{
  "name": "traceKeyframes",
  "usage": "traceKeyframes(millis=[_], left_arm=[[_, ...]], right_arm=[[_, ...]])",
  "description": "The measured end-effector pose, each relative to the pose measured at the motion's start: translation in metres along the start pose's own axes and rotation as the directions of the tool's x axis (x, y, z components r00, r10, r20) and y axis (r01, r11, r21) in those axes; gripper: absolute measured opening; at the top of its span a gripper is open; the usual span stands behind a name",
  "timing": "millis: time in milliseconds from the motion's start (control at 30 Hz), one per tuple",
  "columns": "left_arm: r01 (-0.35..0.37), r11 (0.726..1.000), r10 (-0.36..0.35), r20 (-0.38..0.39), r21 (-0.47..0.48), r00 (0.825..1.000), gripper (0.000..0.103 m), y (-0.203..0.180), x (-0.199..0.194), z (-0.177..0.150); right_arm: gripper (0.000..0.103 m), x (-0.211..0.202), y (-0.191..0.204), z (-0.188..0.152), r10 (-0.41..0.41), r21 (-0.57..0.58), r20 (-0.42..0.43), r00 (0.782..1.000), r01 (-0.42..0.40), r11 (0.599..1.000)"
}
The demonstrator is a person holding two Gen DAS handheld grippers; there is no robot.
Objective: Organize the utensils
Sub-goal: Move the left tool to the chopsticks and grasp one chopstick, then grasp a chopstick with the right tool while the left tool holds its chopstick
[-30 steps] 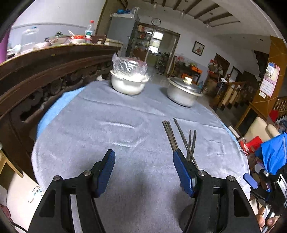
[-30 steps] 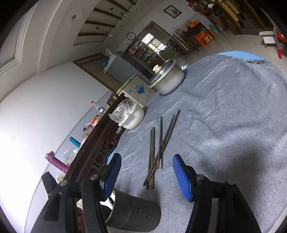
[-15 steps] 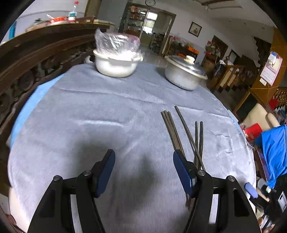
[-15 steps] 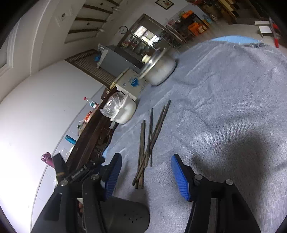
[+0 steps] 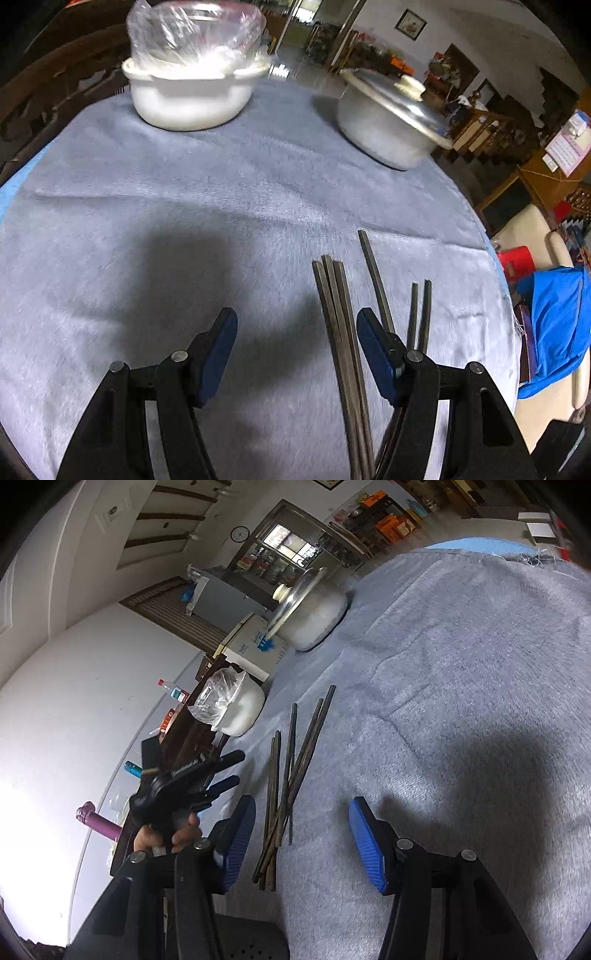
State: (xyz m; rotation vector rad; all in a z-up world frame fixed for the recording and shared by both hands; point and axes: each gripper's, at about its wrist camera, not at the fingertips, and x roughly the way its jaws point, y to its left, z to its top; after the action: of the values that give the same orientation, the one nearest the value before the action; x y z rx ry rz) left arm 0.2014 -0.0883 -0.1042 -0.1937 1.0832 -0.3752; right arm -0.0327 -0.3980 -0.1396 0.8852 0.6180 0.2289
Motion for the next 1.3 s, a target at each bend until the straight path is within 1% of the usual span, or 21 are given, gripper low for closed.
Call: traceKeyframes(millis=[100, 133, 200, 333, 400, 467, 567, 633, 733, 833, 900, 933, 967, 1000, 1033, 1067, 1100, 1167, 1200, 1233, 1300], left_arm=[[-0.027, 1.000, 0.027, -0.053, -0.009, 0.998, 0.068, -0.005, 0.014, 0.006], [-0.048, 0.999, 0.047, -0.073, -0.010, 0.996, 0.068, -0.007, 0.019, 0.007], [-0.074, 0.997, 0.072, -0.089, -0.013, 0.993, 0.067, -0.009, 0.025, 0.010], [-0.144, 0.989, 0.145, -0.113, 0.013, 0.983, 0.067, -0.020, 0.030, 0.014], [-0.180, 0.983, 0.183, -0.129, 0.036, 0.975, 0.067, -0.026, 0.033, 0.014], [-0.228, 0.970, 0.238, -0.148, 0.081, 0.960, 0.068, -0.033, 0.038, 0.015], [-0.257, 0.963, 0.268, -0.178, 0.084, 0.947, 0.071, -0.040, 0.043, 0.019], [-0.273, 0.959, 0.282, -0.201, 0.074, 0.938, 0.070, -0.040, 0.046, 0.023], [-0.317, 0.941, 0.335, -0.196, 0.121, 0.921, 0.071, -0.050, 0.053, 0.022], [-0.312, 0.943, 0.329, -0.190, 0.115, 0.925, 0.069, -0.050, 0.053, 0.020], [-0.307, 0.943, 0.326, -0.183, 0.124, 0.927, 0.062, -0.047, 0.050, 0.018], [-0.304, 0.944, 0.323, -0.179, 0.125, 0.929, 0.053, -0.043, 0.047, 0.016], [-0.301, 0.945, 0.320, -0.177, 0.127, 0.931, 0.041, -0.040, 0.045, 0.015], [-0.299, 0.945, 0.318, -0.177, 0.131, 0.931, 0.034, -0.035, 0.041, 0.014], [-0.298, 0.945, 0.319, -0.179, 0.131, 0.931, 0.019, -0.028, 0.038, 0.014], [-0.294, 0.948, 0.313, -0.187, 0.123, 0.931, 0.017, -0.021, 0.035, 0.014], [-0.275, 0.956, 0.290, -0.202, 0.099, 0.936, 0.016, -0.012, 0.032, 0.014], [-0.187, 0.981, 0.192, -0.235, 0.045, 0.953, 0.015, 0.003, 0.027, 0.015], [-0.144, 0.989, 0.145, -0.238, 0.021, 0.960, 0.015, 0.009, 0.023, 0.016], [-0.133, 0.991, 0.132, -0.223, 0.009, 0.966, 0.015, 0.013, 0.018, 0.016], [-0.135, 0.991, 0.133, -0.187, 0.004, 0.973, 0.015, 0.020, 0.010, 0.016]], right_arm=[[0.057, 0.002, -0.005, 0.003, 0.003, 0.007, -0.004, 1.000, -0.003, 1.000], [0.057, 0.001, -0.006, 0.004, 0.005, 0.011, -0.003, 1.000, -0.005, 1.000], [0.057, 0.000, -0.008, 0.007, 0.012, 0.019, 0.000, 1.000, -0.012, 1.000], [0.057, -0.007, -0.012, 0.012, 0.021, 0.021, 0.017, 1.000, -0.022, 1.000], [0.057, -0.010, -0.013, 0.014, 0.023, 0.024, 0.024, 0.999, -0.024, 0.999], [0.057, -0.014, -0.017, 0.016, 0.024, 0.035, 0.033, 0.999, -0.025, 0.999], [0.057, -0.017, -0.023, 0.016, 0.026, 0.054, 0.039, 0.999, -0.028, 0.998], [0.057, -0.018, -0.026, 0.016, 0.027, 0.065, 0.043, 0.999, -0.030, 0.997], [0.057, -0.023, -0.029, 0.015, 0.030, 0.070, 0.050, 0.998, -0.034, 0.997], [0.057, -0.028, -0.029, 0.017, 0.035, 0.068, 0.059, 0.998, -0.039, 0.997], [0.057, -0.032, -0.029, 0.018, 0.030, 0.062, 0.065, 0.997, -0.034, 0.997], [0.057, -0.033, -0.030, 0.020, 0.031, 0.062, 0.066, 0.997, -0.035, 0.997], [0.057, -0.035, -0.031, 0.020, 0.031, 0.065, 0.069, 0.997, -0.035, 0.997], [0.057, -0.036, -0.032, 0.020, 0.030, 0.068, 0.071, 0.997, -0.035, 0.997], [0.057, -0.037, -0.033, 0.020, 0.030, 0.074, 0.074, 0.997, -0.035, 0.997], [0.057, -0.036, -0.034, 0.020, 0.032, 0.079, 0.074, 0.997, -0.037, 0.996], [0.057, -0.035, -0.034, 0.020, 0.035, 0.082, 0.073, 0.997, -0.041, 0.996], [0.057, -0.033, -0.032, 0.019, 0.040, 0.076, 0.067, 0.997, -0.045, 0.996], [0.057, -0.031, -0.029, 0.018, 0.043, 0.068, 0.061, 0.997, -0.047, 0.997], [0.057, -0.029, -0.027, 0.018, 0.044, 0.062, 0.057, 0.997, -0.048, 0.997], [0.057, -0.024, -0.023, 0.016, 0.047, 0.052, 0.045, 0.998, -0.049, 0.997]])
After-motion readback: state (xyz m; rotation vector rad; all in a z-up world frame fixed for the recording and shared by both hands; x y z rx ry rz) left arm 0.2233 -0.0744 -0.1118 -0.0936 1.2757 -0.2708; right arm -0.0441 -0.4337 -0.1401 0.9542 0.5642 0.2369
